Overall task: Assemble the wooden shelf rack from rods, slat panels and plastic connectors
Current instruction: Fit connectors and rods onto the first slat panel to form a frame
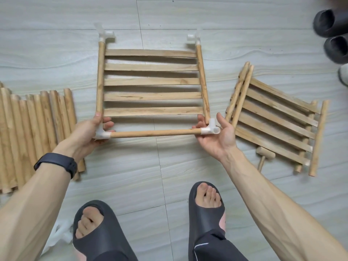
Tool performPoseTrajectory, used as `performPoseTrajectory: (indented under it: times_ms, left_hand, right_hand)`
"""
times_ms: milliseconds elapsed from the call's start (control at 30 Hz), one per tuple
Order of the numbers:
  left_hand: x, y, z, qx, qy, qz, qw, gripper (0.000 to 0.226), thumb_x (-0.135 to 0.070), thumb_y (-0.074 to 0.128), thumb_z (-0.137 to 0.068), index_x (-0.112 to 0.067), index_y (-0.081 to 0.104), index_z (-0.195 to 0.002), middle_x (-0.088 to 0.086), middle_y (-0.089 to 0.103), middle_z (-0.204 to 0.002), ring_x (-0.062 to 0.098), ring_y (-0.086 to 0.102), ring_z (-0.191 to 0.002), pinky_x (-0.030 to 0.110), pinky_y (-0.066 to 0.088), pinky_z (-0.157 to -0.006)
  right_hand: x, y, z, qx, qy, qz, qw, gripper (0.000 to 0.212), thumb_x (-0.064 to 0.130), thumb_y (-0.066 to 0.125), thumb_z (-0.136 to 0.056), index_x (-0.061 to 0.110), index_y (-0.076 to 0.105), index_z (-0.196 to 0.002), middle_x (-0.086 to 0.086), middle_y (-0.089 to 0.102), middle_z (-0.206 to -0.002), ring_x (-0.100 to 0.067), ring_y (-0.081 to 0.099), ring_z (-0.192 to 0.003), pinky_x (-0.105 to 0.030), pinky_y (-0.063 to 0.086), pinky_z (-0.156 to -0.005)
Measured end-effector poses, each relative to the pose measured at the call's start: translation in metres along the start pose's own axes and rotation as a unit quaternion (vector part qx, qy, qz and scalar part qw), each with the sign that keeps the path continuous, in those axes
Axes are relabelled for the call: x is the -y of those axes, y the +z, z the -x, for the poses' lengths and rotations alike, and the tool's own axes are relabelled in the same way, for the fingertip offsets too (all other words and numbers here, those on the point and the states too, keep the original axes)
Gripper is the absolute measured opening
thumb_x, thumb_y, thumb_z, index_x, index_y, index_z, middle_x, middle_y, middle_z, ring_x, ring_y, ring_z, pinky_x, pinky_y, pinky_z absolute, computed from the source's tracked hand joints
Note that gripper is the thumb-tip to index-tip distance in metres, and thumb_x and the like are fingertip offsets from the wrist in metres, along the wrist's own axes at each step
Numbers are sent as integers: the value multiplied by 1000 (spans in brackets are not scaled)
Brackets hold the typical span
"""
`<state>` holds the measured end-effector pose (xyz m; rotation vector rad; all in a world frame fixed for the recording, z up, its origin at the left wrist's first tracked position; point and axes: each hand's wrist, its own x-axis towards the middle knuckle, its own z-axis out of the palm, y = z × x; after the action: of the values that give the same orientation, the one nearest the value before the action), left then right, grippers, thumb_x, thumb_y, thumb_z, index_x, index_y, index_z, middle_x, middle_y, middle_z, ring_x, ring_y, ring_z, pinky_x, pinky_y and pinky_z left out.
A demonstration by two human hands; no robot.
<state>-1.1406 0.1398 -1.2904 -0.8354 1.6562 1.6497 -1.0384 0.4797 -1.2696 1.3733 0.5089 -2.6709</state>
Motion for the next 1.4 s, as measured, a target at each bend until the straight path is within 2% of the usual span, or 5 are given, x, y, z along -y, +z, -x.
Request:
performPoseTrajectory:
  times_ms: [233, 533, 933, 1167, 1400]
  left_hand:
    - [-2, -1, 5, 18, -10, -16, 1000, 36, -40, 46, -106, -10, 66, -105, 2, 76, -95, 16, 75, -71, 26, 59, -58]
    - [0, -3, 2, 16, -19, -16, 1000, 38, -49, 46, -104, -18, 69, -106, -1, 79, -95, 13, 74, -71, 32, 51, -73]
    - [-3, -2, 0, 8, -20, -51, 998, 40, -51, 42, -105, -20, 67, -99, -8, 75, -73, 9, 70, -62, 30, 43, -63]
    - [-5, -8, 1, 16, -28, -94, 995, 42, -51, 38, -106, -19, 65, -99, -6, 75, -72, 16, 60, -77, 31, 42, -63]
    - [4, -4, 2, 9, -26, -94, 995, 40, -50, 39, -106, -20, 57, -88, -4, 75, -70, 16, 63, -78, 32, 43, -62]
  right_hand:
    - [8, -6, 7, 27, 6, 40, 999, 36, 29, 40, -109, -2, 49, -124, -15, 72, -112, -16, 70, -75, -46, 48, -103]
    - [18, -9, 14, 48, 8, 78, 996, 38, 21, 37, -109, -3, 39, -138, -21, 62, -137, -21, 71, -87, -49, 49, -102]
    - [25, -2, 9, 43, 26, 121, 991, 34, 23, 41, -108, 0, 56, -128, 2, 55, -78, -10, 46, -61, -26, 51, -80]
    - [29, -1, 14, 69, 77, 167, 980, 27, 31, 41, -107, 11, 55, -97, -1, 52, -78, -17, 50, -73, -27, 45, -86]
    - [23, 0, 9, 35, 30, 200, 979, 35, 38, 56, -103, 15, 61, -76, 4, 50, -69, -9, 51, -58, -20, 49, -61]
